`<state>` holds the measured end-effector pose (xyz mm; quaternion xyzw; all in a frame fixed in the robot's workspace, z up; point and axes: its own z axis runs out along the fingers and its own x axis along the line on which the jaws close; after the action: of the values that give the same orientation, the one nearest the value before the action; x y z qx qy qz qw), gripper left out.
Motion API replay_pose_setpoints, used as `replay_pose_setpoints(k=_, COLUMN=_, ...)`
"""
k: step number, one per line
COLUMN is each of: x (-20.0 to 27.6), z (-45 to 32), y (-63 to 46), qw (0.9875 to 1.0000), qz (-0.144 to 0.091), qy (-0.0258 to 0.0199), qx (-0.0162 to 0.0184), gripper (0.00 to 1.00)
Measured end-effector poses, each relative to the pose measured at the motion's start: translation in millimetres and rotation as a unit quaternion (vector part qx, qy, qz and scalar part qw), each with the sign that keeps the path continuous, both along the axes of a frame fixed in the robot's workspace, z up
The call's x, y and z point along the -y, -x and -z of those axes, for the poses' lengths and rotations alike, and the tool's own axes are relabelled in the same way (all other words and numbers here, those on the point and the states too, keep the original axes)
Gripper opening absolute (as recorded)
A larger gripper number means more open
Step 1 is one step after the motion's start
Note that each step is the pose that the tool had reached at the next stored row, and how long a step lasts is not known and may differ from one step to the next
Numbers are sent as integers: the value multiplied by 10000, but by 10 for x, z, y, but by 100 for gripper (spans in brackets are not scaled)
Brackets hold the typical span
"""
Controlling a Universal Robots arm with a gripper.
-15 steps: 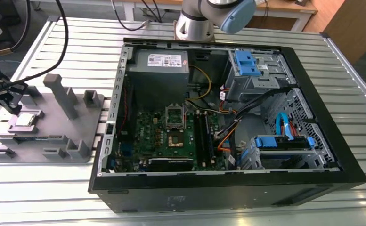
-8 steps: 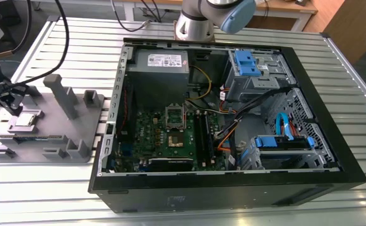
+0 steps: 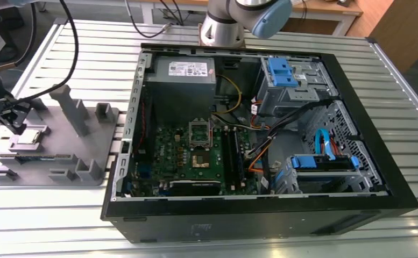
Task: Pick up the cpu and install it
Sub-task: 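Pick up the cpu and move it towards the insertion slot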
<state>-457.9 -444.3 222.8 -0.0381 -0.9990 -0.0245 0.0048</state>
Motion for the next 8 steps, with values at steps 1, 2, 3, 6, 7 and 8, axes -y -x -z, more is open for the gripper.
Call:
replay_pose_setpoints(k=1, x=0, z=19, y=0, qw=10000, qz=0, qy=0, qx=0, gripper=11)
replay_pose_setpoints(k=2, x=0, z=36, y=1, qw=10000, qz=0, qy=0, qx=0, gripper=11)
replay_pose_setpoints(k=3, x=0, z=52, y=1, qw=10000, qz=1, qy=0, qx=0, gripper=11)
replay_pose_setpoints(k=6, x=0, z=85, y=1, qw=10000, qz=0, qy=0, qx=-1, gripper=11)
replay_pose_setpoints(k=7, x=0, z=85, y=1, qw=10000, qz=0, qy=0, qx=-1, gripper=11)
replay_pose_setpoints(k=8, x=0, z=85, y=1, qw=10000, qz=1, qy=1, qx=-1, gripper=11)
